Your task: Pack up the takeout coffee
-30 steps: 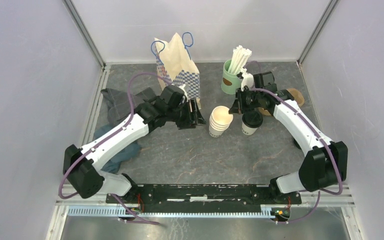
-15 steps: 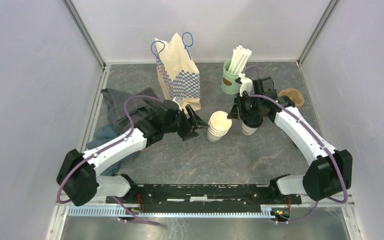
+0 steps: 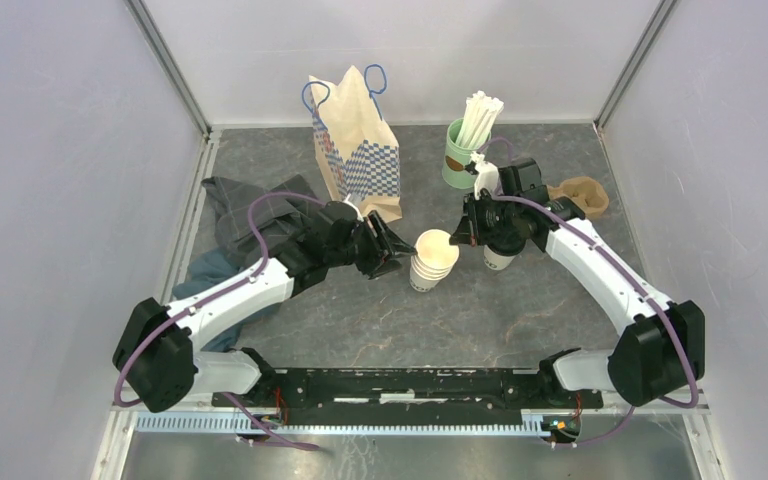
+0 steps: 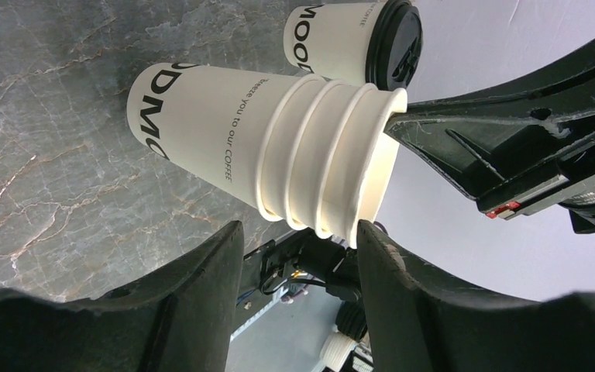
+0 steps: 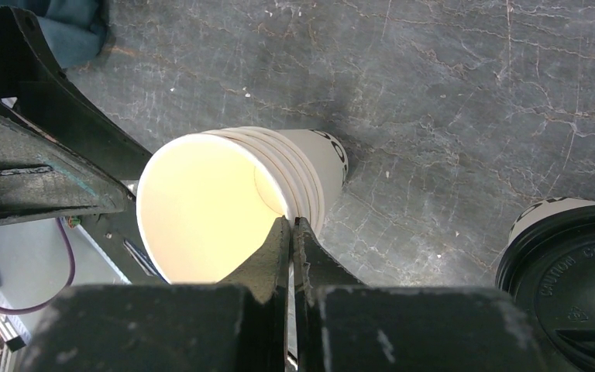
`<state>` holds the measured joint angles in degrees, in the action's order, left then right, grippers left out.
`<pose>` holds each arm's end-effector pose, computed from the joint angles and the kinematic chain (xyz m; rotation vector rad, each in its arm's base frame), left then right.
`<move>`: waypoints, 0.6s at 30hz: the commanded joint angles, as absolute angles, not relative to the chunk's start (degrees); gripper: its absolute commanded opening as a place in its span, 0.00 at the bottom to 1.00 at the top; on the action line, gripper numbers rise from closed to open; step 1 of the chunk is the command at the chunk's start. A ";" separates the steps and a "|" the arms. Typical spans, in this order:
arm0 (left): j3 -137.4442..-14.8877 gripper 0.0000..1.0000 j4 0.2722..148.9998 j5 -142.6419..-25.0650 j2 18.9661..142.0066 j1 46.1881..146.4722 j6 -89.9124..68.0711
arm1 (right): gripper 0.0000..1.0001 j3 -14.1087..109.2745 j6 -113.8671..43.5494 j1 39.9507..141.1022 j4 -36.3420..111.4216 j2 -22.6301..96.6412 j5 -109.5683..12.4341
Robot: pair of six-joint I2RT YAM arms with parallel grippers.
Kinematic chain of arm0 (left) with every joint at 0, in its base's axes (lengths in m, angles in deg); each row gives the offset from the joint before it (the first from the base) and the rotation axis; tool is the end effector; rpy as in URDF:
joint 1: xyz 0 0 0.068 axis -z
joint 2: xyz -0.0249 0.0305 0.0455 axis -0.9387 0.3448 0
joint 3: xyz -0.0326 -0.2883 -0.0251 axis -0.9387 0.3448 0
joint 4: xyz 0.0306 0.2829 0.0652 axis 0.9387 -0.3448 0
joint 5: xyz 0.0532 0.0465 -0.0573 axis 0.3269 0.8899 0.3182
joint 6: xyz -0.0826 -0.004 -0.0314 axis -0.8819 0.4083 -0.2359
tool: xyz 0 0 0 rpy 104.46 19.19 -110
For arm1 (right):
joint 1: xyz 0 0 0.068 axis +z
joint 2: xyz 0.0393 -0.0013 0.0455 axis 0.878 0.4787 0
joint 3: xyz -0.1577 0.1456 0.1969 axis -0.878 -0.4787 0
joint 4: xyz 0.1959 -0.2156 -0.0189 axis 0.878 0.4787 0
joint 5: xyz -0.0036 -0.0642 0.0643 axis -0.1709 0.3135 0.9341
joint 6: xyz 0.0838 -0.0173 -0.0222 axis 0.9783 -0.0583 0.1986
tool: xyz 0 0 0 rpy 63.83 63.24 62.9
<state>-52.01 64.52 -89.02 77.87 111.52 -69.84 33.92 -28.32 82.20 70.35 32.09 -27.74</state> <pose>0.2416 -0.2395 0.2405 -0.4597 2.4256 -1.2768 0.2974 0.1530 0.2729 -0.3916 2.4195 0.8712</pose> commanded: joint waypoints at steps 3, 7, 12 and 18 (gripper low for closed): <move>-51.06 0.59 65.23 -88.03 76.54 111.40 -71.22 | 0.00 33.51 -26.35 82.89 67.09 29.67 -27.25; -51.78 0.55 64.06 -88.14 77.93 111.23 -70.50 | 0.00 32.77 -25.31 83.20 66.24 29.03 -27.34; -52.64 0.59 64.62 -88.81 79.48 110.73 -69.21 | 0.00 32.42 -24.67 83.98 66.03 28.80 -27.70; -53.99 0.56 60.55 -87.05 83.24 110.71 -64.75 | 0.00 33.75 -22.32 84.42 65.48 27.42 -28.95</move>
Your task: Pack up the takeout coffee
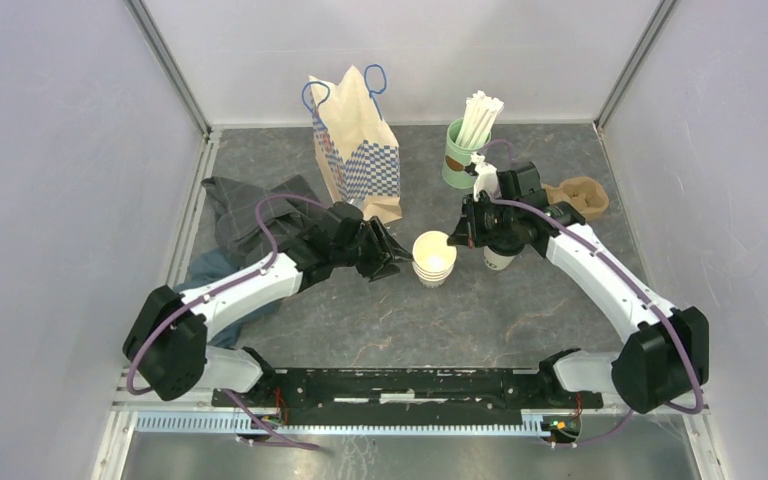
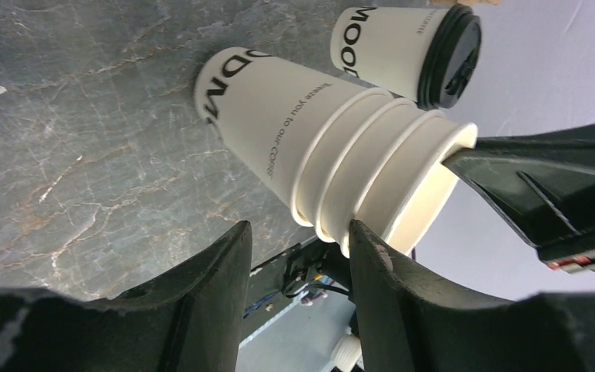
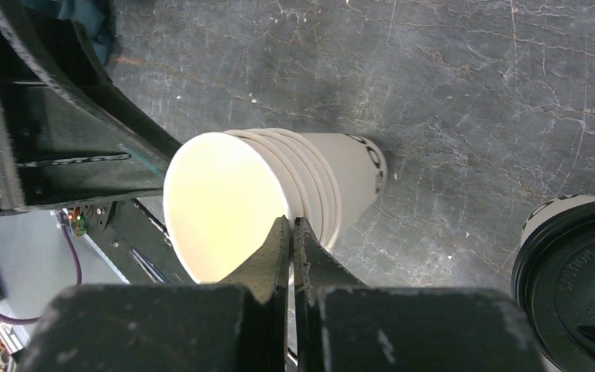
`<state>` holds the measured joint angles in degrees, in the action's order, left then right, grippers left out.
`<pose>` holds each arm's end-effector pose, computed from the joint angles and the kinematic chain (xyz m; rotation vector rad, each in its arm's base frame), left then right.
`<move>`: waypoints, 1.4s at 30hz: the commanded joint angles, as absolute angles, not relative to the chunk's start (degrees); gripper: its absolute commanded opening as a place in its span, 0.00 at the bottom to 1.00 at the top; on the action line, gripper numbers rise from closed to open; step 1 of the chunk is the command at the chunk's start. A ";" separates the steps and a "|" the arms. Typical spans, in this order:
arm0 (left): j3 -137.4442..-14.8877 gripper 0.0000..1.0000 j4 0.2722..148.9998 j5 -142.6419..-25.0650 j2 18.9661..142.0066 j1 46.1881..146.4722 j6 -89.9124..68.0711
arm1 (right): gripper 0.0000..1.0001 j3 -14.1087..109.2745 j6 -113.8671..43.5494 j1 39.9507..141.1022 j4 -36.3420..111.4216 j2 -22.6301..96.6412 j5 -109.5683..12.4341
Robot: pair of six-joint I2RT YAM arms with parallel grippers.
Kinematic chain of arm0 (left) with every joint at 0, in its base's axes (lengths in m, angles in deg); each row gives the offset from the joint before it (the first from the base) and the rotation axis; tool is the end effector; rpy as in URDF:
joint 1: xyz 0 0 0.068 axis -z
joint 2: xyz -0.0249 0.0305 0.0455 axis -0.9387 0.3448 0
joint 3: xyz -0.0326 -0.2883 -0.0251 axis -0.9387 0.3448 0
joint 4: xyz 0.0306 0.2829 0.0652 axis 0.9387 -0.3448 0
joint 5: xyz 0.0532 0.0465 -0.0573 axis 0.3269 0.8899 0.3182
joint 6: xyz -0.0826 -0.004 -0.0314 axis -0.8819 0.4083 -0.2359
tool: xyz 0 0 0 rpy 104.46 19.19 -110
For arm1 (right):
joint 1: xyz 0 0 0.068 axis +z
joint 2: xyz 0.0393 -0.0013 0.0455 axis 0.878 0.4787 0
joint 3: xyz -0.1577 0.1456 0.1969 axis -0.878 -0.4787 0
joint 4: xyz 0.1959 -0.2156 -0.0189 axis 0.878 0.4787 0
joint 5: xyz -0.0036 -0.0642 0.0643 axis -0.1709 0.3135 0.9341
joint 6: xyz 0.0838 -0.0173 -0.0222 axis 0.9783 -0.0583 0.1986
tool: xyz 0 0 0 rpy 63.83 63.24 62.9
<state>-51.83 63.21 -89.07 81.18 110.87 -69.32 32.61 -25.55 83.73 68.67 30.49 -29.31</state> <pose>0.2474 -0.2396 0.2179 -0.4922 2.4997 -1.2019 0.2909 0.1579 0.2750 -0.3605 2.4054 0.8737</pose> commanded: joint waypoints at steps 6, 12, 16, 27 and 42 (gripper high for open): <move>-54.60 0.55 59.18 -85.41 84.89 110.61 -61.83 | 0.00 33.37 -19.05 84.28 65.16 25.63 -31.53; -55.41 0.55 57.95 -85.29 84.95 110.44 -60.02 | 0.00 31.74 -17.96 84.29 64.86 25.67 -31.54; -55.00 0.60 55.87 -82.88 78.87 110.46 -55.86 | 0.00 33.90 -19.35 84.33 69.12 26.28 -37.24; -40.03 0.93 75.01 -82.59 62.47 110.52 -42.47 | 0.00 35.25 -13.13 84.21 72.51 28.18 -38.38; -40.32 0.88 88.51 -97.12 76.31 106.66 -58.85 | 0.00 33.18 -14.63 84.24 68.85 27.89 -33.87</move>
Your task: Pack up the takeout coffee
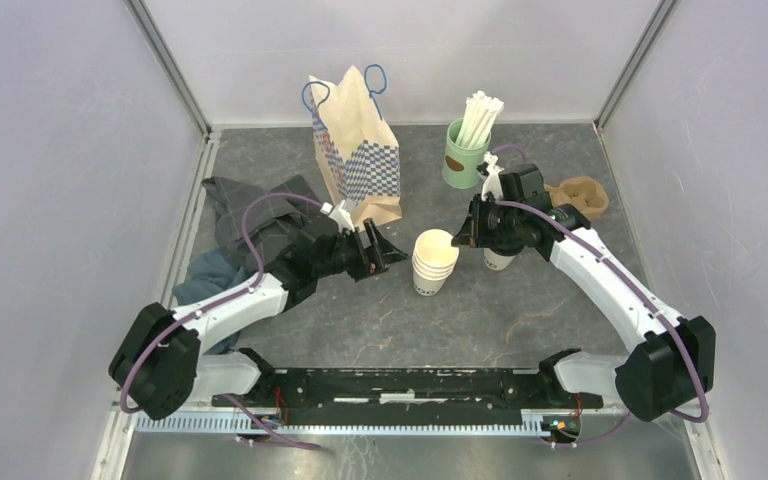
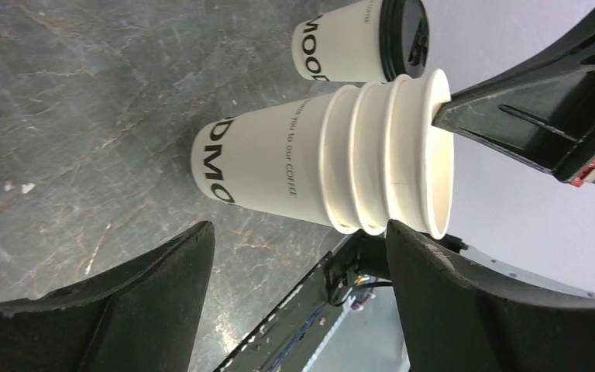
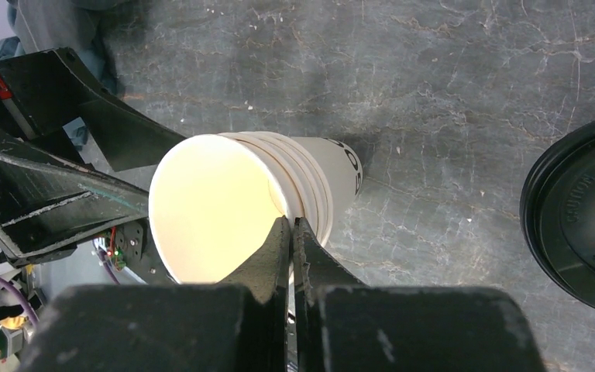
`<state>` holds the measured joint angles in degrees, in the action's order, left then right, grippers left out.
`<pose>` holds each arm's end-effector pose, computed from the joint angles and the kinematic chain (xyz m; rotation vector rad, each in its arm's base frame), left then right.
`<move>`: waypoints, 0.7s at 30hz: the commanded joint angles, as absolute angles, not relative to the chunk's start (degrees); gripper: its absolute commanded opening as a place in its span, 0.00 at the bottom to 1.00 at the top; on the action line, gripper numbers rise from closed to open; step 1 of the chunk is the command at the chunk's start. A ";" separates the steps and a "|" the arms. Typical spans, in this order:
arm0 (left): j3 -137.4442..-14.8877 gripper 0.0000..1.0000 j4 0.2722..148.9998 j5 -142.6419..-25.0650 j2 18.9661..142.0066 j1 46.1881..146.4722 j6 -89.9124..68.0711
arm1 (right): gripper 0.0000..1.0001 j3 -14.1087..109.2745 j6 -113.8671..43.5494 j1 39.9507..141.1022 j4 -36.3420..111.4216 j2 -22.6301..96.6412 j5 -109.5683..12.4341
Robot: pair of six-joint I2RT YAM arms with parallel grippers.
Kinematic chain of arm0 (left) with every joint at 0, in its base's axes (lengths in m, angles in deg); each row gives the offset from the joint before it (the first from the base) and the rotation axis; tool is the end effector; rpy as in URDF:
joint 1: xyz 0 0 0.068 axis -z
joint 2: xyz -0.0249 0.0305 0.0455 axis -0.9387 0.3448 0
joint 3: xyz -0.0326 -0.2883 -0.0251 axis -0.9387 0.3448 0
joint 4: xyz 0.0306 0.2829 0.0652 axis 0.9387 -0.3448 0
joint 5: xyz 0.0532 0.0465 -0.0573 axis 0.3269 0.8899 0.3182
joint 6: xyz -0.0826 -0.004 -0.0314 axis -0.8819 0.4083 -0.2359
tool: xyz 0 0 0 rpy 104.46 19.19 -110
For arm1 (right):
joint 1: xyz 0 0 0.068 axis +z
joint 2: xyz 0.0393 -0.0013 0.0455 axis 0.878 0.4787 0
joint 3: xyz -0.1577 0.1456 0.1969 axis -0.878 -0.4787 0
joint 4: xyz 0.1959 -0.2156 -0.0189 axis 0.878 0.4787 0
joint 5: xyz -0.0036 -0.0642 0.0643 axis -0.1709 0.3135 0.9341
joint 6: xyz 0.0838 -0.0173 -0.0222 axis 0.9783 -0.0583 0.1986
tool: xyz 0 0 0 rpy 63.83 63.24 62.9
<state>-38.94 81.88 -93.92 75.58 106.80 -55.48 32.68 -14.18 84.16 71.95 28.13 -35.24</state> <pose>0.2403 -0.2118 0.2021 -0.1532 2.2759 -1.2772 0.2830 0.1492 0.2798 -0.0740 2.4826 0.8367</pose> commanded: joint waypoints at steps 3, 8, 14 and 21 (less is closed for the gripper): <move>-41.09 0.88 88.46 -97.12 77.21 106.65 -58.85 | 0.00 32.60 -14.68 84.20 68.07 27.83 -33.44; -42.55 0.88 86.77 -97.12 80.13 106.66 -58.85 | 0.00 31.46 -14.34 84.23 66.54 27.57 -32.52; -43.96 0.88 86.94 -97.12 83.30 106.66 -58.85 | 0.00 31.01 -14.21 84.30 65.68 27.56 -31.67; -45.57 0.88 78.94 -97.12 86.46 106.74 -58.85 | 0.00 31.22 -10.61 84.29 62.46 26.06 -30.83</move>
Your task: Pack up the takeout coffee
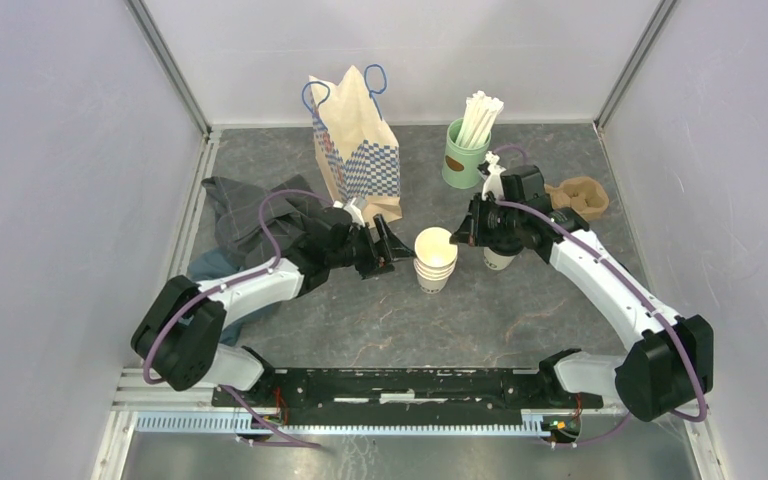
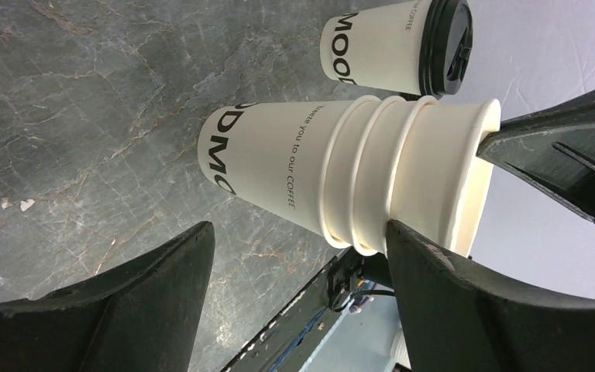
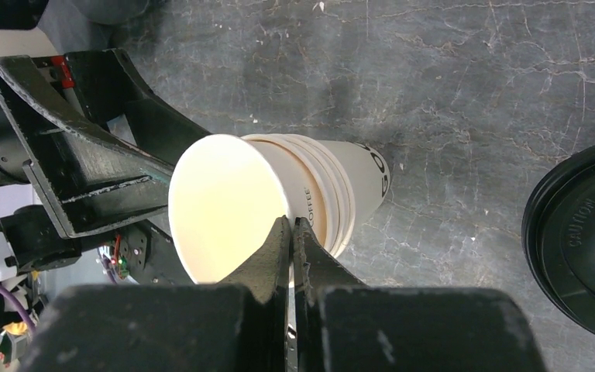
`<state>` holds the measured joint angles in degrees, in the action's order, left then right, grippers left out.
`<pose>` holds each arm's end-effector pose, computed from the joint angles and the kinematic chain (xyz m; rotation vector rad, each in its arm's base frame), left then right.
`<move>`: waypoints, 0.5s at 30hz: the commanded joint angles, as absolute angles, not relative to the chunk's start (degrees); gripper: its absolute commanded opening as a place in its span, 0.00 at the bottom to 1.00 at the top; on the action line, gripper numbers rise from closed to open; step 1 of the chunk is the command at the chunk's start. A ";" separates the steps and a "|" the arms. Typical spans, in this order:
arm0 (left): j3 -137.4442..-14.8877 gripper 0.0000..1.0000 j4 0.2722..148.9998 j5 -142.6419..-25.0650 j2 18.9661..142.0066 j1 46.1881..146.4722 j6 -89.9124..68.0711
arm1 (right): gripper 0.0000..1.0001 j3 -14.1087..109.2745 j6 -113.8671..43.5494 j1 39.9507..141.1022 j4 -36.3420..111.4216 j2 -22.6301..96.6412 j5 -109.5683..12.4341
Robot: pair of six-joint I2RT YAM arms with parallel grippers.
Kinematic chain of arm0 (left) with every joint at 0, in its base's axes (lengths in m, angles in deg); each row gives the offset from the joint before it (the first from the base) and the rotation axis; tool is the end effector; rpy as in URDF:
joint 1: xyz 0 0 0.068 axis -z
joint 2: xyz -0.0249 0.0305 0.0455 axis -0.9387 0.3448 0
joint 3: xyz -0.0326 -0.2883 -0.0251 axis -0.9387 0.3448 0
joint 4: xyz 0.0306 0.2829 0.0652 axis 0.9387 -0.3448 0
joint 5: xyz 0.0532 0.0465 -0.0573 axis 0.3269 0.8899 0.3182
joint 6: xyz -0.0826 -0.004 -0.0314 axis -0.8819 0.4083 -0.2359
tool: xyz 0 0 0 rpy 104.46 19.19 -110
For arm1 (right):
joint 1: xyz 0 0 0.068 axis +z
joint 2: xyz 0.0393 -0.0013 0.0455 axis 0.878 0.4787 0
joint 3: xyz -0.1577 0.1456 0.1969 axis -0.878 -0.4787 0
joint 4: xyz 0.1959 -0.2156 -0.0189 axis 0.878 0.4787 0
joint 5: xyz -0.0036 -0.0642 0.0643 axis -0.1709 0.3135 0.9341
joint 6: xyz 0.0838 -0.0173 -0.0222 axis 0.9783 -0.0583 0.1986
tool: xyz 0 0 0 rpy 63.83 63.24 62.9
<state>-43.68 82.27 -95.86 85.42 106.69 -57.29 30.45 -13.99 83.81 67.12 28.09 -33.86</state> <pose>0.2627 -0.2309 0.1813 -0.1980 2.3778 -1.2774 0.2870 0.1507 0.2742 -0.0862 2.4367 0.8750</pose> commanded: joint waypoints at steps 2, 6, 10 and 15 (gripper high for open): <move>-45.70 0.88 76.78 -97.12 86.38 106.74 -58.85 | 0.00 33.77 -11.67 84.18 65.63 25.82 -33.57; -47.62 0.88 74.96 -97.12 84.36 106.74 -58.85 | 0.00 38.70 -14.91 84.25 72.04 25.73 -36.88; -51.02 0.88 71.24 -97.12 81.51 106.75 -58.85 | 0.00 36.86 -17.94 84.34 73.29 25.79 -39.84; -55.21 0.99 63.75 -94.96 77.21 106.74 -45.48 | 0.00 34.27 -18.31 85.77 70.25 25.73 -40.33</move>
